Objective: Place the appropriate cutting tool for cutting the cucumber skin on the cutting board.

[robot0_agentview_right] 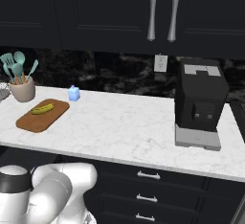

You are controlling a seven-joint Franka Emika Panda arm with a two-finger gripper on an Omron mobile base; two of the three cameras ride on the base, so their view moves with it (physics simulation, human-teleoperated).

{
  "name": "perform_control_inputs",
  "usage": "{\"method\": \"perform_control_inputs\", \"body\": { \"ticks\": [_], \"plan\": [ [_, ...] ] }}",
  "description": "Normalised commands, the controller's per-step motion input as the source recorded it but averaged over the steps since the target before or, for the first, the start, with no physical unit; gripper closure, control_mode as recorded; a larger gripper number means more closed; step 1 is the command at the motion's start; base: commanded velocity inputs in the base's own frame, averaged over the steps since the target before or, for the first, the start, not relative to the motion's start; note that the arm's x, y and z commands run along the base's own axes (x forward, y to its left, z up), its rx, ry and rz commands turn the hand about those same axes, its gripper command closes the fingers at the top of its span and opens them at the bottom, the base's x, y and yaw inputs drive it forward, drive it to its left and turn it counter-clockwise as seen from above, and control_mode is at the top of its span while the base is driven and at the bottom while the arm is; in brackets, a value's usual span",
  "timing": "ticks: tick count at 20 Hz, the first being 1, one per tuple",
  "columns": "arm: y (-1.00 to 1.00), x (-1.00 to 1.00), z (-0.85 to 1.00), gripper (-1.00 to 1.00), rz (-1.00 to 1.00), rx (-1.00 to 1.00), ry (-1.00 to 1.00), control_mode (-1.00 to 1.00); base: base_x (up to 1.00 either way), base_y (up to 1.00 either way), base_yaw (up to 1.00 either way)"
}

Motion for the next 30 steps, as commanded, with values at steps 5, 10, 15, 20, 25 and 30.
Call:
{"method": "perform_control_inputs", "body": {
  "ticks": [5, 10, 15, 20, 25, 30],
  "plan": [
    [0.29, 0.38, 0.0, -1.0, 0.0, 0.0, -0.01, -1.0, 0.0, 0.0, 0.0],
    [0.38, 0.5, -0.01, -1.0, 0.0, 0.0, 0.0, -1.0, 0.0, 0.0, 0.0],
    [0.23, 0.41, -0.07, -1.0, 0.0, 0.0, -0.01, -1.0, 0.0, 0.0, 0.0],
    [0.02, 0.32, -0.17, -1.0, 0.0, -0.01, -0.06, -1.0, 0.0, 0.0, 0.0],
    [0.0, 0.21, -0.15, -1.0, 0.0, 0.0, -0.06, -1.0, 0.0, 0.0, 0.0],
    [-0.02, 0.15, -0.16, -1.0, 0.0, 0.0, -0.06, -1.0, 0.0, 0.0, 0.0]
  ]
}}
